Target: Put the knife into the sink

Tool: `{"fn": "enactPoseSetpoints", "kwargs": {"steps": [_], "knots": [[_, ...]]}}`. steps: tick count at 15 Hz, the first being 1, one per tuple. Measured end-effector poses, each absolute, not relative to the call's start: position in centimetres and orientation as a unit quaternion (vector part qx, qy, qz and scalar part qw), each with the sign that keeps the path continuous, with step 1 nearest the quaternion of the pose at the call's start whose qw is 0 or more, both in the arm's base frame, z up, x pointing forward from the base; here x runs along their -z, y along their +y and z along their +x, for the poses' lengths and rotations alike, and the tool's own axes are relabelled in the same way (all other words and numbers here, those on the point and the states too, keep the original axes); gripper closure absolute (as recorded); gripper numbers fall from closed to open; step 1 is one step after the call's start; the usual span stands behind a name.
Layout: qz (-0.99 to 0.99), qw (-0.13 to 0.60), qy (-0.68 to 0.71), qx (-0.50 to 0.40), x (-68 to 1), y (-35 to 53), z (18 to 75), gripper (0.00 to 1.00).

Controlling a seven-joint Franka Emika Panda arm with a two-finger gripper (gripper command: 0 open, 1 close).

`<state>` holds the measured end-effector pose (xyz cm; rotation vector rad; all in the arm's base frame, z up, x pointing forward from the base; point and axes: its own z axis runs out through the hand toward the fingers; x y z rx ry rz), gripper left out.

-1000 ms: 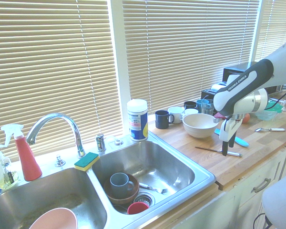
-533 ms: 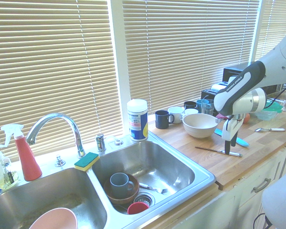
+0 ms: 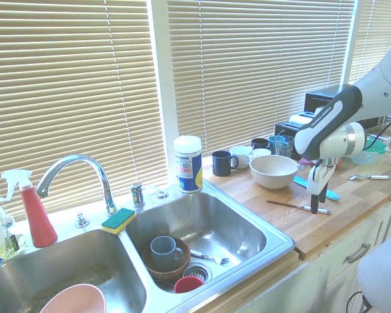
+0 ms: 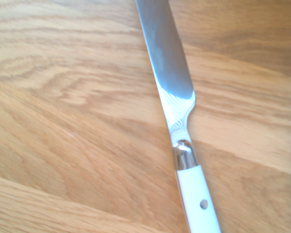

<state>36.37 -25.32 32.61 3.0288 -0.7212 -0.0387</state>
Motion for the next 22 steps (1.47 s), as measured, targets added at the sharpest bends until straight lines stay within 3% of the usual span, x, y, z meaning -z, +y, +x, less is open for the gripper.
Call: {"fn": "enactPoseSetpoints", "kwargs": {"steps": [22], "knots": [[0.974,0.017,-0.223,0.018,-31.4,-24.5,37.0,1.00]]}}
